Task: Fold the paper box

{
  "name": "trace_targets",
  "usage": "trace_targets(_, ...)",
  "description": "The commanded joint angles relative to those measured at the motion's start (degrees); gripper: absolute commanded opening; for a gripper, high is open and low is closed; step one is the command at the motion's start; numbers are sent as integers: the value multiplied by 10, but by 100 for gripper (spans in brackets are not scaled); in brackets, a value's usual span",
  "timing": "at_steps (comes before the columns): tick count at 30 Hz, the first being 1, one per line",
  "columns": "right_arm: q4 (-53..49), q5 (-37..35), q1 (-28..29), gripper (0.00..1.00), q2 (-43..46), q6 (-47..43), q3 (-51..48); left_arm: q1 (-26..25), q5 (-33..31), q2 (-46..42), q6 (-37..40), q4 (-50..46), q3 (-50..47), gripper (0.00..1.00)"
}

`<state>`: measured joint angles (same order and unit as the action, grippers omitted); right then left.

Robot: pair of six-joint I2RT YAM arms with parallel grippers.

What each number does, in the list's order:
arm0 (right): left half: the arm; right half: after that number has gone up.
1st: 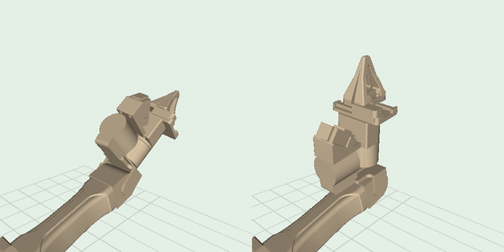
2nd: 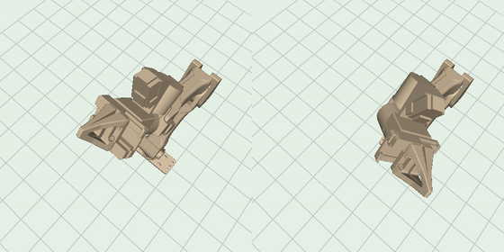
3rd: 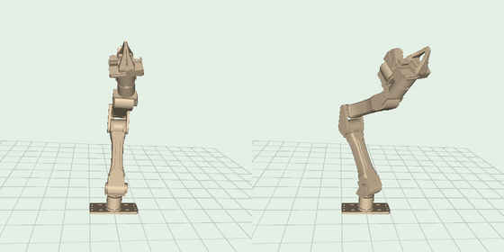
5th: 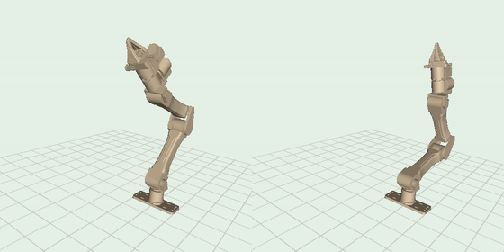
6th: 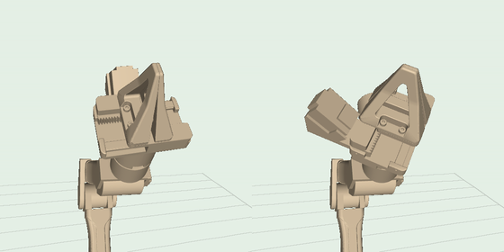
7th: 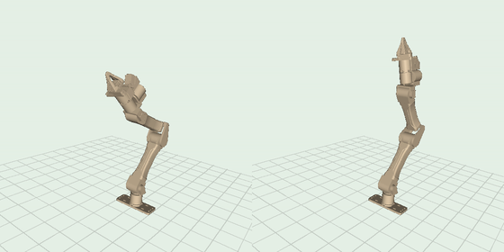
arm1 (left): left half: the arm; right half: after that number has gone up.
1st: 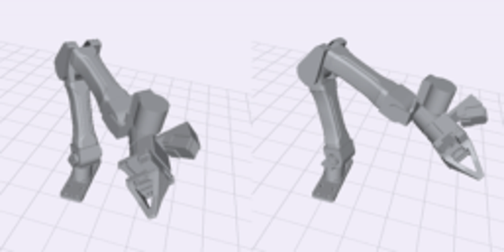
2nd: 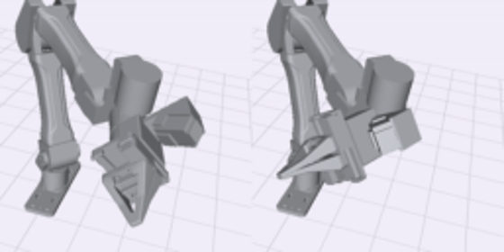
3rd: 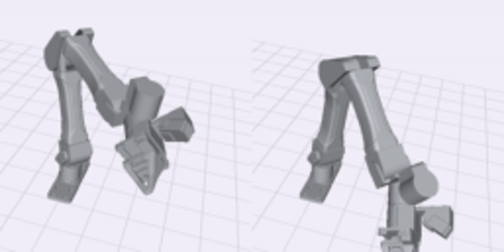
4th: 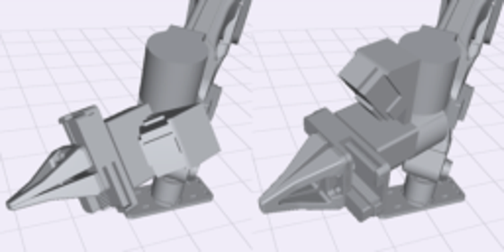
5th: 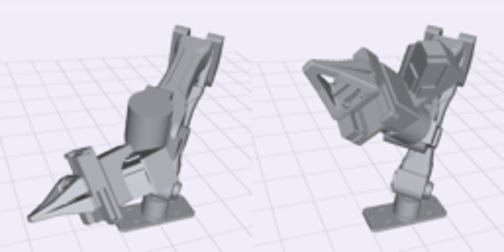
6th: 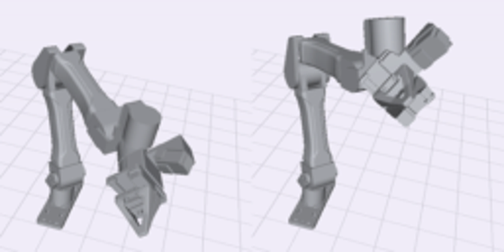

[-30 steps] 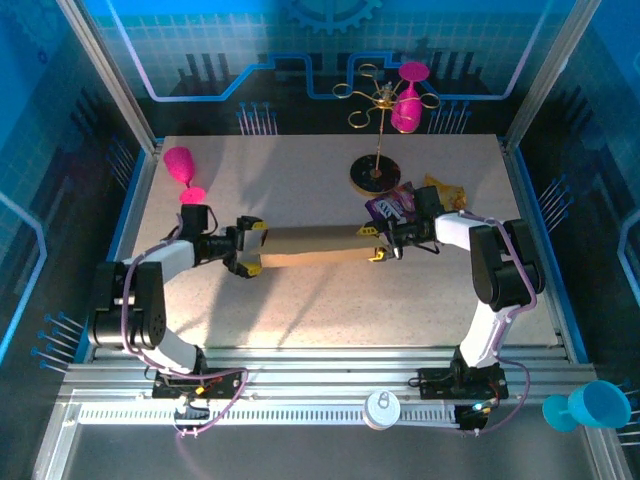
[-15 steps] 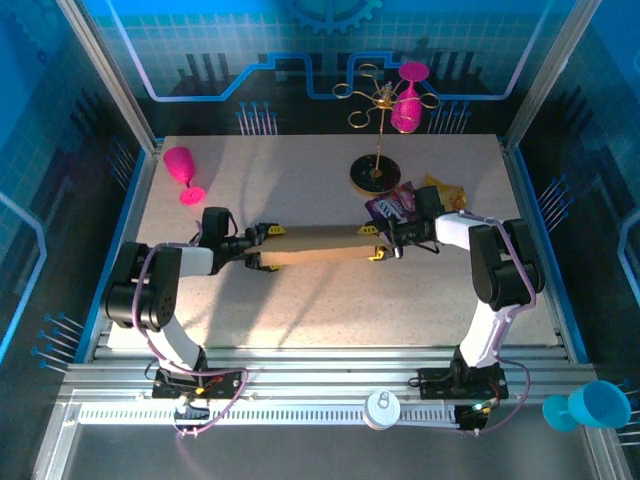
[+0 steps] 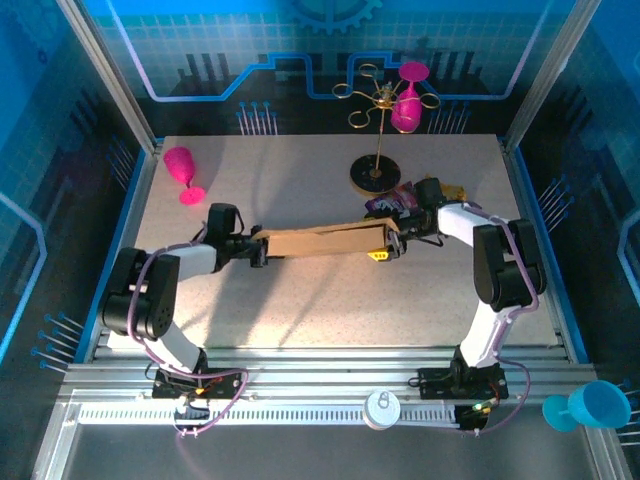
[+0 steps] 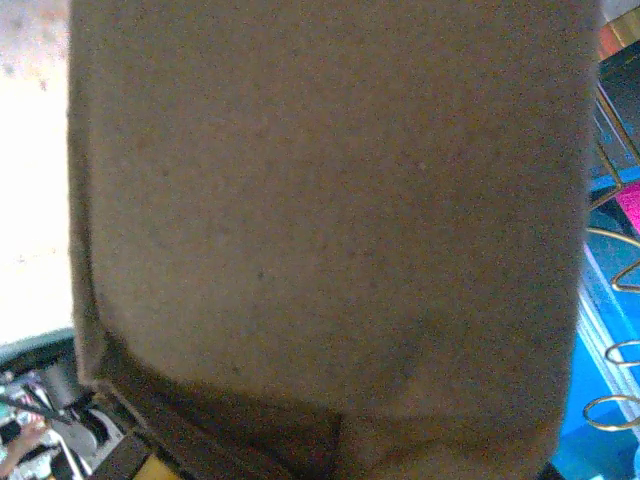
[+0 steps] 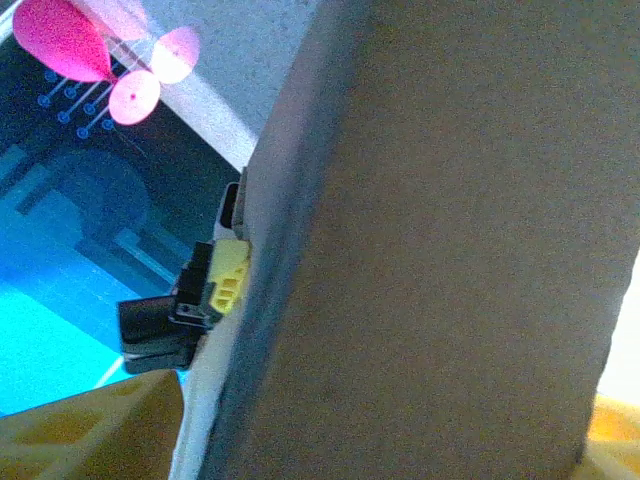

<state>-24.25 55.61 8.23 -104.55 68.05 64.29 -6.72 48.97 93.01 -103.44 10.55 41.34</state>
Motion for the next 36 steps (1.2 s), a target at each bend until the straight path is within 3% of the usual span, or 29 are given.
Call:
trace_targets(1, -73, -36, -21, 79, 67, -84, 39, 11, 22, -8, 63, -256, 57, 0)
trace_targets(7, -60, -73, -59, 80, 146, -129, 44, 38, 32, 9, 117, -417, 120, 0)
trace_targets(14, -27, -128, -83, 74, 199, -238, 24, 62, 26, 5, 121, -478, 131, 0)
trace_targets(19, 211, -196, -20, 68, 325, -475, -109, 81, 19, 8, 130, -528, 136, 0)
trace_targets(22, 311, -206, 14, 77, 365, -625, -187, 95, 14, 20, 154, -569, 149, 0)
trace_targets(24, 373, -163, 19, 82, 363, -699, -221, 102, 14, 29, 167, -585, 159, 0)
trace_targets(28, 256, -124, 35, 84, 332, -826, -171, 114, 11, 44, 185, -598, 172, 0)
trace_targets(31, 220, -123, 39, 81, 309, -848, -153, 119, 9, 54, 194, -605, 183, 0)
trace_targets(36, 162, -161, 78, 64, 289, -853, -100, 121, 8, 62, 194, -600, 183, 0)
